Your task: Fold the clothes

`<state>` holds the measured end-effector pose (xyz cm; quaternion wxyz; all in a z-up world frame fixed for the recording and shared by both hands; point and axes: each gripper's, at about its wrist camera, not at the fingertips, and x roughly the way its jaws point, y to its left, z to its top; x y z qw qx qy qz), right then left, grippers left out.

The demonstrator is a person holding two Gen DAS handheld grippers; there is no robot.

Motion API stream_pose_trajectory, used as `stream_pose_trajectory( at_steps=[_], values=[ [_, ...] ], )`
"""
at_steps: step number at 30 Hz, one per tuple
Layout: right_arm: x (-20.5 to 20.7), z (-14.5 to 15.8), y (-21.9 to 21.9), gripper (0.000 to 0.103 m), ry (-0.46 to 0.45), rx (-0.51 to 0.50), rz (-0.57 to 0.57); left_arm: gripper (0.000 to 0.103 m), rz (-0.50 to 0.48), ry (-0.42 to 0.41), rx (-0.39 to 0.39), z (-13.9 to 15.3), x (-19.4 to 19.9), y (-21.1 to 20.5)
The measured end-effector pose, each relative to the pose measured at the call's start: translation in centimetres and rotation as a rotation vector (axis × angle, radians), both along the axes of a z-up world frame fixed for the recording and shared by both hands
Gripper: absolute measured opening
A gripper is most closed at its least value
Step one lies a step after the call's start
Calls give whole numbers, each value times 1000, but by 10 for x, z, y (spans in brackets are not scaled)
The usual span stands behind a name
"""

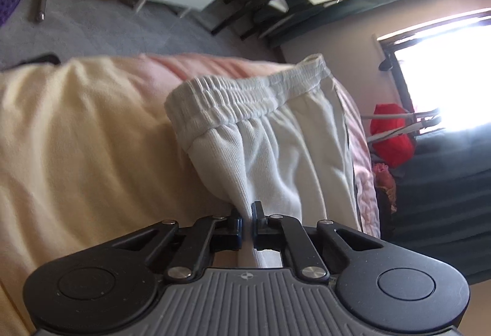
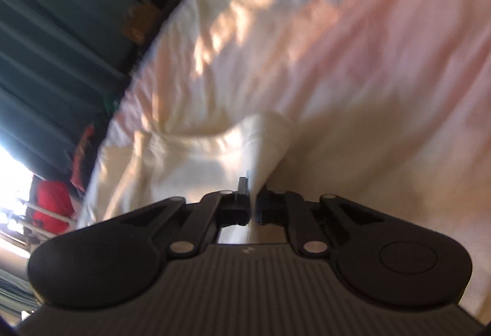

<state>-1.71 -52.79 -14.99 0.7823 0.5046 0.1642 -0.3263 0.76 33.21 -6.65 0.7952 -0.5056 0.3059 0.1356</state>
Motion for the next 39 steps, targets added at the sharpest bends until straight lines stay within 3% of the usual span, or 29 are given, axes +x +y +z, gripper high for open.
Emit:
stream_pose_trajectory(
  at_steps=[2,5,12,15,17,21,22,23,24,25,26,27,31,33,34,36,39],
  values=[
    [-6,14,7,6,-35,-59,-5,3,23,-23,57,11,-7,-4],
    [-11,32,21,6,15,-139,-28,3,63,-44,111,21,-20,-5],
    [-21,45,29,7,52,-175,-101,4,62,16,76,14,-21,0],
    [-23,49,32,13,57,-197,-122,6,62,41,79,12,-21,1],
    [-25,51,33,22,61,-211,-136,9,65,50,70,9,-21,3],
    [-27,56,37,70,68,-239,-163,13,65,63,49,4,-20,4],
    [-28,58,38,79,70,-247,-170,14,63,67,50,4,-19,4],
    [-29,59,39,80,72,-254,-177,15,60,73,53,4,-18,3],
    [-29,60,40,80,73,-261,-180,16,59,80,54,3,-17,2],
    [-15,63,46,80,56,-277,-109,25,57,87,56,2,-16,1],
    [0,65,52,80,38,-292,-37,40,55,97,57,2,-15,0],
    [14,67,58,80,21,-305,34,46,51,105,59,1,-13,0],
    [90,49,67,79,-28,-163,281,48,37,132,64,-3,-6,-4],
    [119,36,67,79,-80,-90,311,48,26,141,65,-6,-3,-5],
    [132,29,65,72,-117,-51,321,48,18,146,69,-8,-1,-5],
    [154,17,59,69,-141,-21,337,48,8,158,75,-11,3,-4],
    [177,-5,46,59,-123,10,313,48,7,159,113,-9,8,-6]
  ],
)
